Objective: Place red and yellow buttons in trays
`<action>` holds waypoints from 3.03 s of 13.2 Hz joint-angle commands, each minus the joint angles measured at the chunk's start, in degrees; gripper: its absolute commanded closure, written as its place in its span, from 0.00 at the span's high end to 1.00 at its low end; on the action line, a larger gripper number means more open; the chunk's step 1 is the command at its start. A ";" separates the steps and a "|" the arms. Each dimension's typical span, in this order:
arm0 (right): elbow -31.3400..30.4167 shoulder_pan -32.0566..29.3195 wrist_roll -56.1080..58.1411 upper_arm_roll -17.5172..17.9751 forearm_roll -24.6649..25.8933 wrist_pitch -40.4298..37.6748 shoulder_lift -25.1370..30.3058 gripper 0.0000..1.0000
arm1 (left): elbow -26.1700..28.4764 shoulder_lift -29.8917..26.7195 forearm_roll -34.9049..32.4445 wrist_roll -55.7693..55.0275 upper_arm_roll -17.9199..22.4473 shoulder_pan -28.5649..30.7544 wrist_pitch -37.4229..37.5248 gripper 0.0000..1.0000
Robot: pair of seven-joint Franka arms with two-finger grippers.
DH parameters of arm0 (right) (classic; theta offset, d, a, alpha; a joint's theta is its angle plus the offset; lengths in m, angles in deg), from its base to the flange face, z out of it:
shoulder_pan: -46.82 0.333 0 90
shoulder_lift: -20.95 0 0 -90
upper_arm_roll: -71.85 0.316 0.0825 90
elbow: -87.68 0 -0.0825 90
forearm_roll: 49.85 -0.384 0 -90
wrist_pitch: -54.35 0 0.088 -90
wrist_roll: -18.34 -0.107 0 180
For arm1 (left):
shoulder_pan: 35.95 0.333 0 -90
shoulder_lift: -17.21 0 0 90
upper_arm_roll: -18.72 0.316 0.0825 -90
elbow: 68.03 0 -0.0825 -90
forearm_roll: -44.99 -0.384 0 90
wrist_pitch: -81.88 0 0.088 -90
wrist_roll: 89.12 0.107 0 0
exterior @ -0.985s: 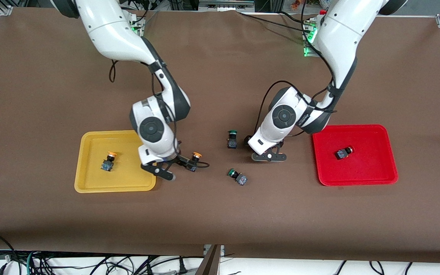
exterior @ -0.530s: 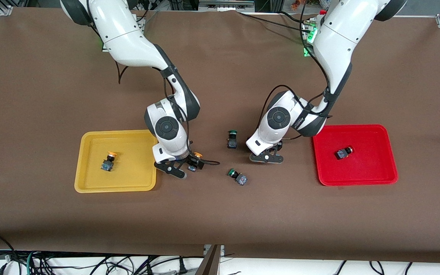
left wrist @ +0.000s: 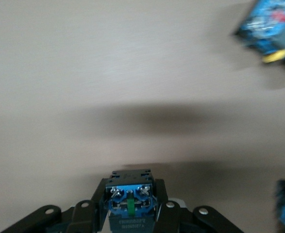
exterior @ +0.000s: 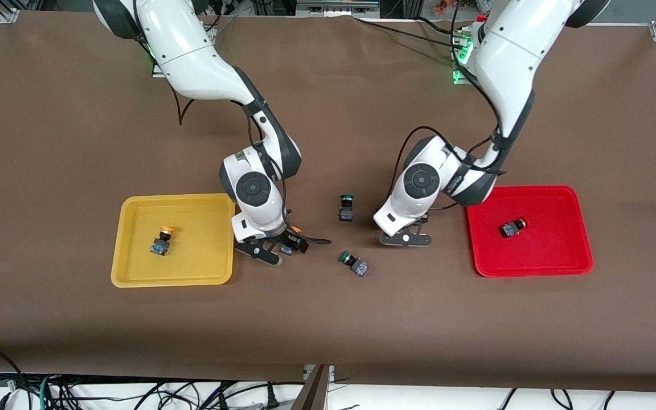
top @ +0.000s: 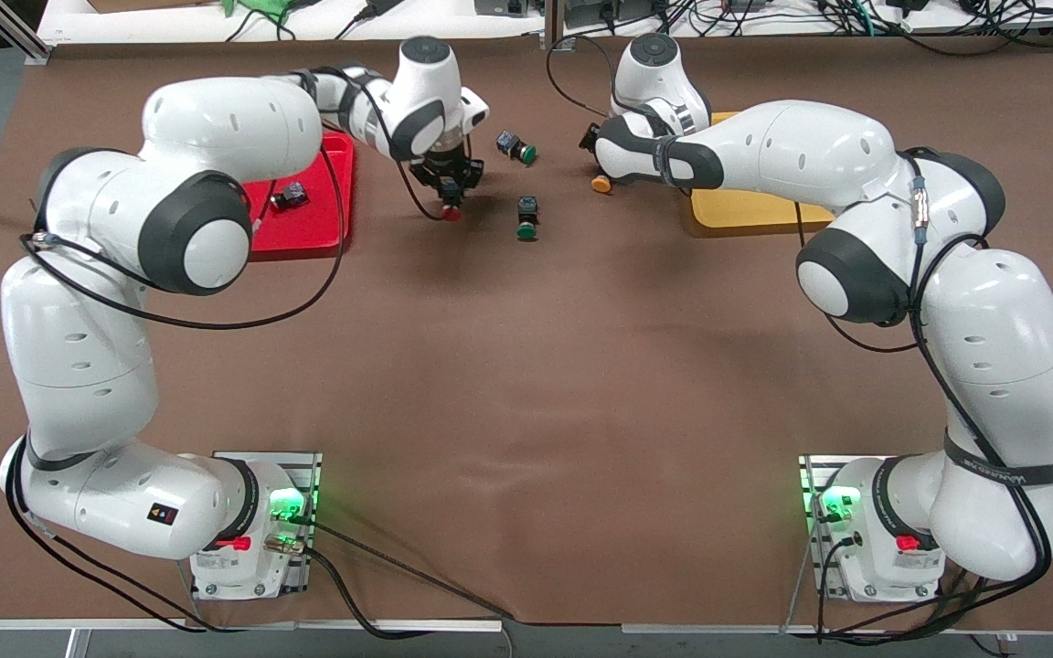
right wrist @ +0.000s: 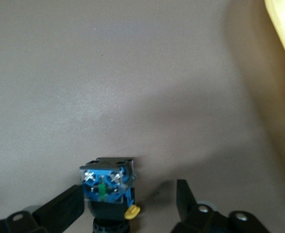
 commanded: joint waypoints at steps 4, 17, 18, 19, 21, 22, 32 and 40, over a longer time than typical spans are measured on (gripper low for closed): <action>1.41 0.67 -0.93 -0.62 0.08 -0.35 -0.42 0.99 | 0.76 -7.94 -4.29 23.31 0.20 13.12 19.37 0.03; 1.32 0.85 0.12 -0.79 0.60 -0.44 -0.59 0.00 | 1.20 -3.37 -8.07 67.93 -1.03 31.34 6.02 1.00; 1.41 0.50 0.47 -1.05 0.60 -1.40 0.02 0.00 | 1.03 -3.89 -8.07 67.76 -1.12 31.69 6.11 1.00; 1.41 -0.46 3.00 -1.58 0.52 -5.76 2.11 0.00 | 0.94 -5.64 -7.90 67.58 -1.20 31.69 6.72 1.00; 2.72 -5.63 14.65 -1.59 -0.53 -16.83 5.90 0.00 | -0.20 -9.59 -7.63 66.79 -1.90 31.08 8.39 1.00; 2.90 -8.79 20.37 -1.32 -0.63 -20.01 7.30 0.00 | -2.47 -11.18 -7.63 66.70 -2.52 31.08 10.22 1.00; -4.30 -17.43 33.44 -1.23 -0.63 -25.05 6.88 0.84 | -24.64 -18.04 2.04 35.86 -5.78 31.87 36.94 1.00; 1.58 -18.31 47.20 -6.93 0.61 -42.59 21.09 1.00 | -19.37 -23.49 5.64 29.96 -6.48 36.09 36.96 1.00</action>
